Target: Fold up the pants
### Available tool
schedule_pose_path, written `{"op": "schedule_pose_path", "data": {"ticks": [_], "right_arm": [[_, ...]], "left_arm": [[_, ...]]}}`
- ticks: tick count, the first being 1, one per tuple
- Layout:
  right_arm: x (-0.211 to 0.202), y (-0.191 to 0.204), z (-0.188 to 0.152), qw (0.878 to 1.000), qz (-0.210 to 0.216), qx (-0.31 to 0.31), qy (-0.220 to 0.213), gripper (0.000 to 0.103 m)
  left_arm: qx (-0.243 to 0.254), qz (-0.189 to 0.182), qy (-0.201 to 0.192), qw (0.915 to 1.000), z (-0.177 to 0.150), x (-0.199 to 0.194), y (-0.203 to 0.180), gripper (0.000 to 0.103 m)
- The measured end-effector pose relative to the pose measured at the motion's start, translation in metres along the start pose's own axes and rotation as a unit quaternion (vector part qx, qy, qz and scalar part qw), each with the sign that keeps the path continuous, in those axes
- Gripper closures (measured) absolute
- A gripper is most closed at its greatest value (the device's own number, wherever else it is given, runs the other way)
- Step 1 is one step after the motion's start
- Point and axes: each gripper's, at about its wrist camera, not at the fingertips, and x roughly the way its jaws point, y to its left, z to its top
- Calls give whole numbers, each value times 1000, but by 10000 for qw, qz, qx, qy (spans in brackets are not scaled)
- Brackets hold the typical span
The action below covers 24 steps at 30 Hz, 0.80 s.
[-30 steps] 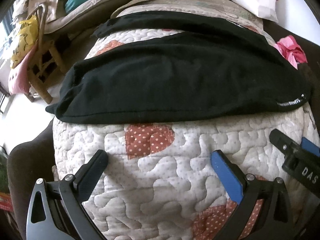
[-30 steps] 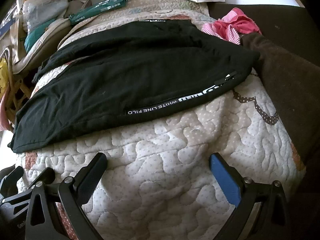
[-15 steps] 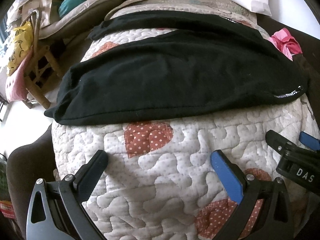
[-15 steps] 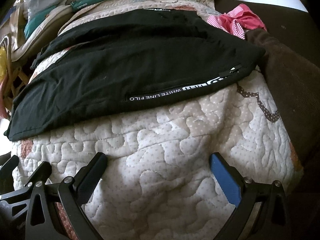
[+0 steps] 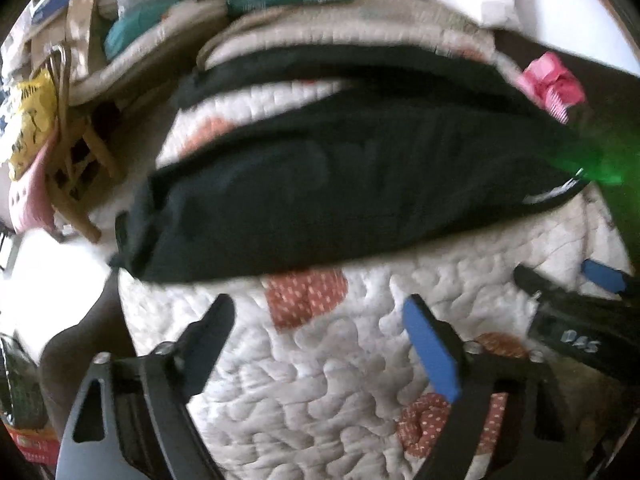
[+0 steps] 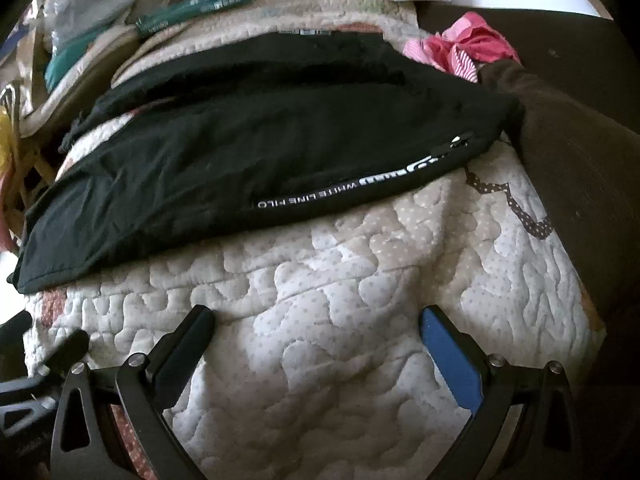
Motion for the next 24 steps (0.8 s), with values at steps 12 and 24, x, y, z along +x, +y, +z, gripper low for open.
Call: {"op": "schedule_pose_path", "data": {"ticks": [12, 24], "right_arm": [[-81, -9, 22, 9935, 36, -320, -1092, 2], [-210, -11, 77, 9435, -338, -734, -3213, 0]], "left_arm": [[-309, -407, -1584, 9861, 63, -122, 15, 30], [-499, -56, -2838, 9576, 135, -218, 61, 30]]}}
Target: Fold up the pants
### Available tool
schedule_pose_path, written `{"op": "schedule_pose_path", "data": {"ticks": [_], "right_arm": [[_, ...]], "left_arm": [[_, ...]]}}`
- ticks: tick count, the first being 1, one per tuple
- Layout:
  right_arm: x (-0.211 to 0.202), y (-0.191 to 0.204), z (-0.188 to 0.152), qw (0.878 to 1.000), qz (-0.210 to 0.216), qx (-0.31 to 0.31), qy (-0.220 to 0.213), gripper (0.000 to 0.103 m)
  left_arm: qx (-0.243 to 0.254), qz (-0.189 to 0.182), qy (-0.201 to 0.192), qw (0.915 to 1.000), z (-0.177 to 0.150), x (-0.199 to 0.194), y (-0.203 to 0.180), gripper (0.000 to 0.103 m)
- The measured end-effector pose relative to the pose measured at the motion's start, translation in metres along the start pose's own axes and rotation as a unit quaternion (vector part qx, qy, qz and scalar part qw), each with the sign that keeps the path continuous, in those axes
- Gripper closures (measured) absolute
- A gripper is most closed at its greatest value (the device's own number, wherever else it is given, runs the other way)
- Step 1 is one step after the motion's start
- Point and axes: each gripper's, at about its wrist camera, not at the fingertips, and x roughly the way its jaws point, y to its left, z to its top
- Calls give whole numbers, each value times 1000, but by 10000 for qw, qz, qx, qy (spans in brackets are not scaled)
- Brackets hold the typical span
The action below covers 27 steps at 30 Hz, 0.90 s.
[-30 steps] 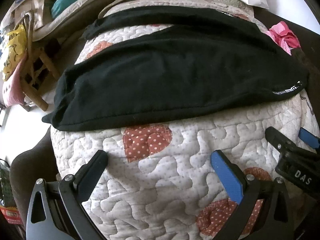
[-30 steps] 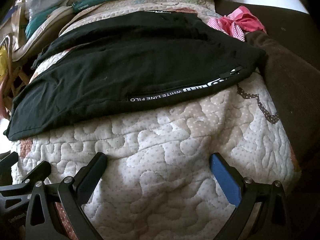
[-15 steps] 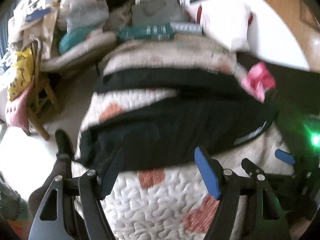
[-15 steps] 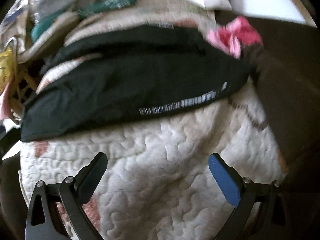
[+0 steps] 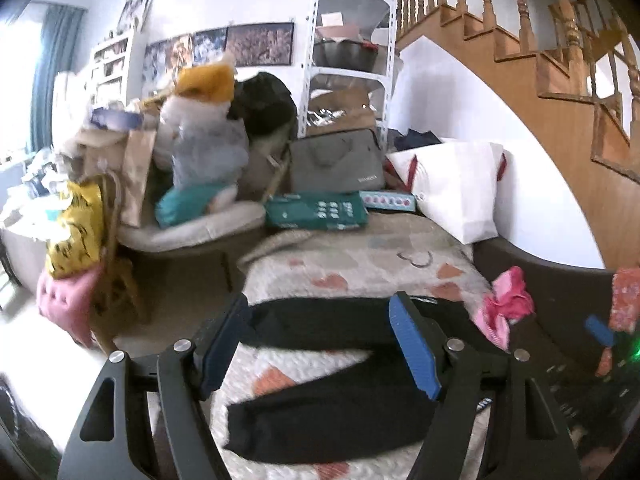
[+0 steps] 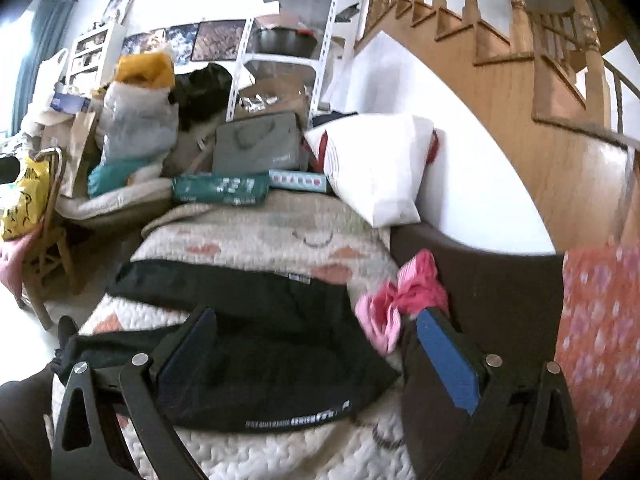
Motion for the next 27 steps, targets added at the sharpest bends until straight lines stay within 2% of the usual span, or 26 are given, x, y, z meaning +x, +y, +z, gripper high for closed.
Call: {"op": "schedule_pose_path", "data": {"ticks": [2, 7, 12, 17, 19, 23, 27], "right_arm": [[2, -7, 13, 10000, 0, 35, -74, 0], [9, -23, 36, 9986, -310, 191, -383, 0], [42, -29, 48, 9983, -492, 289, -82, 0], [65, -21, 46, 9992, -383, 94, -21, 0], [81, -20, 48, 9998, -201, -23, 14, 0], [131, -24, 53, 9954, 650, -1, 703, 0], [189, -18, 51, 9850, 1060, -205, 1343, 1]], "left_arm": [[-12, 39, 12, 10000, 0, 7, 6, 30], [-141, 139, 332, 9993, -8, 35, 20, 30], [-162, 376, 555, 9976, -21, 59, 29, 30], [-226, 436, 638, 9968, -25, 81, 42, 30], [-218, 497, 718, 9959, -27, 93, 49, 29], [-346, 553, 1229, 9903, -38, 132, 69, 29], [-557, 574, 1820, 9800, -54, 180, 87, 29]]}}
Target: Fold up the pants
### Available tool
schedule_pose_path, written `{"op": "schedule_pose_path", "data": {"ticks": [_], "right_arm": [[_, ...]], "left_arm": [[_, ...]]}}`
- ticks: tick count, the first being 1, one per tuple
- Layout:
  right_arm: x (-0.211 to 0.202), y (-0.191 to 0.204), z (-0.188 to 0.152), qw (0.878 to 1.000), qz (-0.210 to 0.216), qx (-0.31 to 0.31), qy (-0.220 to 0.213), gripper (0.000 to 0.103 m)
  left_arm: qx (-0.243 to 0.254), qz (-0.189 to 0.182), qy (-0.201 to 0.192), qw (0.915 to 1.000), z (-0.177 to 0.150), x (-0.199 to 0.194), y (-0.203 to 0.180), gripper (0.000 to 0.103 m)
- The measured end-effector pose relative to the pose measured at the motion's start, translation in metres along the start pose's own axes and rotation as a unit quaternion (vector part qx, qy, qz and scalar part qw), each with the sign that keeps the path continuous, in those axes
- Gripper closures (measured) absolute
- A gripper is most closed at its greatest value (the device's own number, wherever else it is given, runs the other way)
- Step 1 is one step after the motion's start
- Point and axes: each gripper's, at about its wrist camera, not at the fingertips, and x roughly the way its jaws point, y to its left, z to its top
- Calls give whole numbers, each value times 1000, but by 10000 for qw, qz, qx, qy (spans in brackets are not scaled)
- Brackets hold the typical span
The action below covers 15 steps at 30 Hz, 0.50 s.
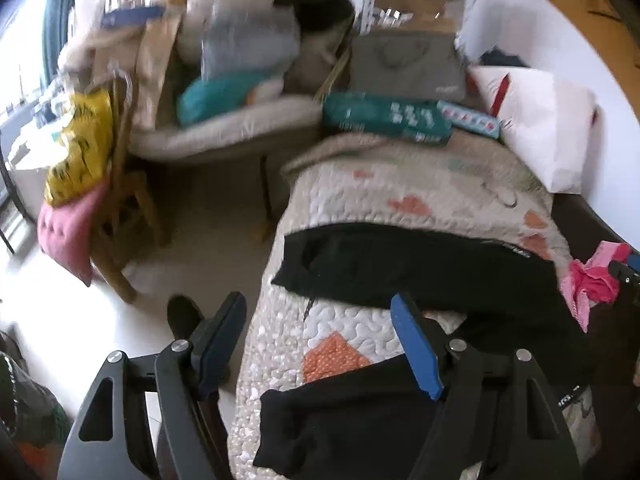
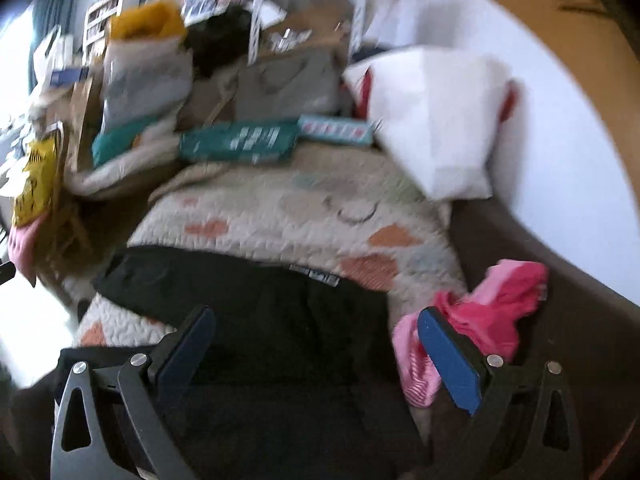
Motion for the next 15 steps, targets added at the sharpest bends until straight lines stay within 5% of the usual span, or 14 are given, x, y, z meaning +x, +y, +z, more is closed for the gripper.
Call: {"op": "schedule_pose_path", "data": {"ticks": [6, 15], "right_arm": [[67, -8, 12, 9972, 389, 263, 574, 1], [164, -8, 25, 9911, 623, 106, 1170, 2]], "left_arm": [[150, 75, 376, 9992, 3, 63, -4, 29], [208, -328, 726, 9966, 36, 164, -5, 29]]}}
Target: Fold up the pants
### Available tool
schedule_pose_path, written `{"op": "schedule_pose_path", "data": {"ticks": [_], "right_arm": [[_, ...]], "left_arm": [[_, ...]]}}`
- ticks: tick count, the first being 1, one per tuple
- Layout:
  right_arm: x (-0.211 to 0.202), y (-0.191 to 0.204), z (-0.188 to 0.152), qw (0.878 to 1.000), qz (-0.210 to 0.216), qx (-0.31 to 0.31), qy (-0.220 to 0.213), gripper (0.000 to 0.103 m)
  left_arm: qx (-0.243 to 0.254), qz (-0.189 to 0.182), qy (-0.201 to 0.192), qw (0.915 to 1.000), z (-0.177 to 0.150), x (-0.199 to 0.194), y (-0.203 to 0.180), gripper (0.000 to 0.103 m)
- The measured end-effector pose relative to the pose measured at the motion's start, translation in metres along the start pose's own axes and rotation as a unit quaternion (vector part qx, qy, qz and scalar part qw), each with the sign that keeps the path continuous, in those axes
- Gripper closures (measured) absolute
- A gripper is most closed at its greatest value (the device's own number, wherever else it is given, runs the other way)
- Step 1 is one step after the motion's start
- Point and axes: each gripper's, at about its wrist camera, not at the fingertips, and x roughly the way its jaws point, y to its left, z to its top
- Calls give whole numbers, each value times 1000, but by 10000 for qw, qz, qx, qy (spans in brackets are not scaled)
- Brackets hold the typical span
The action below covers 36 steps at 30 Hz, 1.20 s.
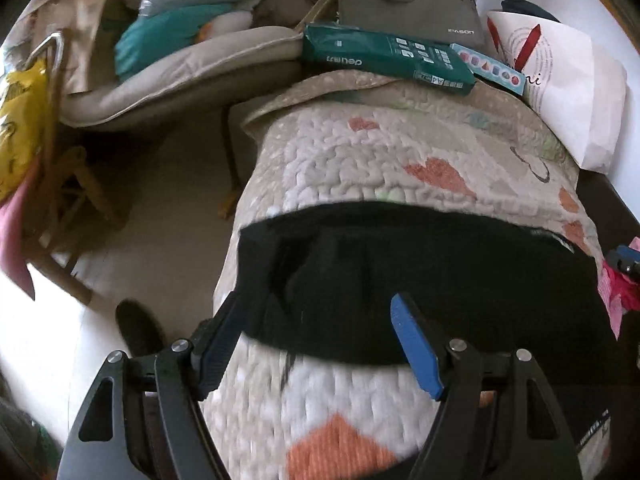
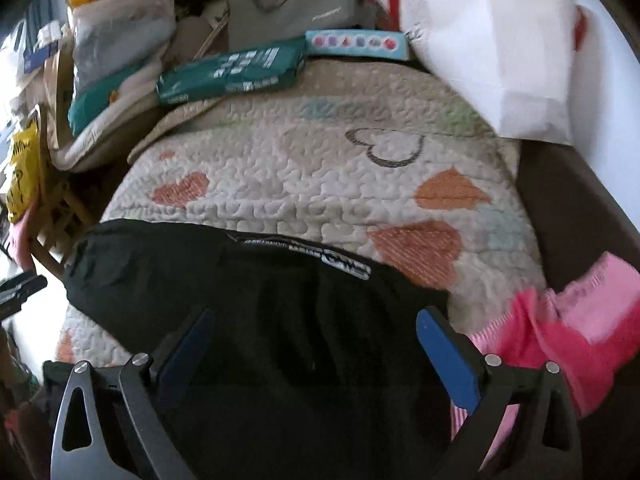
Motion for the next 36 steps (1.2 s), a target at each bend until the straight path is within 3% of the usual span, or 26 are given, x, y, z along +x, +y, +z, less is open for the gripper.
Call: {"op": "schedule_pose_path", "data": {"ticks": [10, 19, 26, 32, 34, 35, 36], "right_arm": [[62, 32, 30, 9987, 39, -492, 153, 3], [89, 45, 37, 9918, 95, -1233, 319, 3], [116, 41, 48, 9880, 395, -1373, 581, 15], [143, 47, 47, 9831, 500, -1561, 810, 17], [145, 45, 47, 9842, 605, -1462, 801, 20], [144, 44, 46, 9844, 679, -1415, 800, 24], [142, 44, 45, 9840, 801, -1376, 801, 36]], "left_arm": [[147, 221, -46, 9996, 28, 33, -9, 29], [420, -224, 346, 9983, 57, 81, -8, 29], [1137, -356, 698, 9904, 69, 120, -14, 29], [1249, -625, 720, 9876, 73, 127, -12, 25], [1239, -722, 734, 9869, 72, 125, -11, 36], [1249, -730, 696, 9870, 71, 122, -12, 53], [1291, -808, 664, 9861, 70, 117, -14, 73]]}}
